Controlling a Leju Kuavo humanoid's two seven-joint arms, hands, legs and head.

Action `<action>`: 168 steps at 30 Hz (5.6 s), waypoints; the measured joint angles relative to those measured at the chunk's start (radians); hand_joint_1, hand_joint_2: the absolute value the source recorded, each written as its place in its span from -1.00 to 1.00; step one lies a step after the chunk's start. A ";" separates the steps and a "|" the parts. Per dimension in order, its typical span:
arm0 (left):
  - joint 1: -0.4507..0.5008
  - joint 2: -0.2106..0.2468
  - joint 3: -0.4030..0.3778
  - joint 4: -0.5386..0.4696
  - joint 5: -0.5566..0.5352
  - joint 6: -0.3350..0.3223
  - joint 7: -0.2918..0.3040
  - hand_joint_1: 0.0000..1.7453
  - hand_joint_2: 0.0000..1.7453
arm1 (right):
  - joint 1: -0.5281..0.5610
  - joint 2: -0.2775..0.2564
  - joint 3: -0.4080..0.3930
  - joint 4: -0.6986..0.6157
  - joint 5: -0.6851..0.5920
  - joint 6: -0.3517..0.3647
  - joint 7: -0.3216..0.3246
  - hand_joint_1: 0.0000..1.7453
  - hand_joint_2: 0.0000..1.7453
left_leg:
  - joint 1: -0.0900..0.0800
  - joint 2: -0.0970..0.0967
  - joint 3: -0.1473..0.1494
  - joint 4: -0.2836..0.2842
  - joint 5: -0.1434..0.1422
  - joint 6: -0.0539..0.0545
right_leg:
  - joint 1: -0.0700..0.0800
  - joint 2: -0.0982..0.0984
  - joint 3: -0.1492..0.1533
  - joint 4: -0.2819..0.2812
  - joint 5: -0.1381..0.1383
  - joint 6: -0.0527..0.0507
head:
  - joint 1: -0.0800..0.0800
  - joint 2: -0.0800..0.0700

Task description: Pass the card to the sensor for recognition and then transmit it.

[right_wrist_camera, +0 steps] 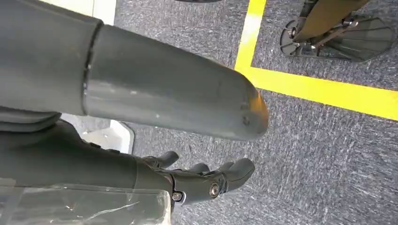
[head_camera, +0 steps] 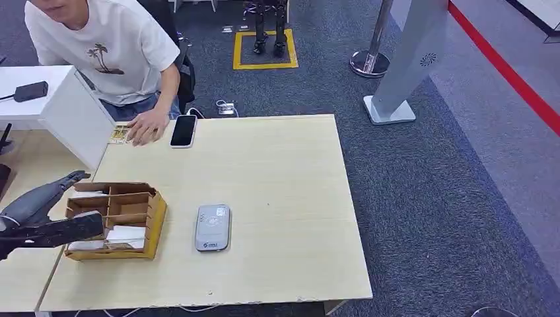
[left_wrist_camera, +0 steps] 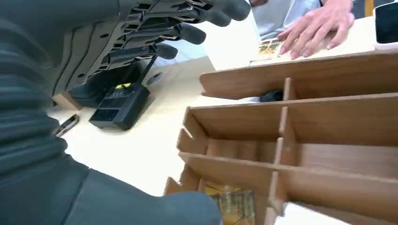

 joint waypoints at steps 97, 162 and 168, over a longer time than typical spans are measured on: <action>0.082 0.064 -0.076 -0.113 0.074 0.019 0.008 -1.00 1.00 | -0.005 0.000 0.000 0.000 0.004 -0.001 0.006 -1.00 -1.00 | 0.000 0.000 0.000 0.000 0.000 0.000 | 0.000 0.000 0.000 0.000 0.000 0.000 | 0.000 0.000; 0.248 -0.110 -0.014 -0.046 -0.036 0.127 -0.046 0.92 1.00 | -0.014 0.001 0.000 -0.006 0.026 0.008 0.011 -1.00 -1.00 | 0.000 -0.001 0.001 0.000 0.000 0.000 | 0.000 -0.001 0.002 0.000 0.000 0.000 | 0.000 0.000; 0.248 -0.111 -0.001 -0.045 -0.039 0.127 -0.046 0.90 1.00 | -0.014 0.001 0.000 -0.006 0.026 0.008 0.011 -1.00 -1.00 | 0.000 -0.001 0.001 0.000 0.000 0.000 | 0.000 -0.001 0.002 0.000 0.000 0.000 | 0.000 0.000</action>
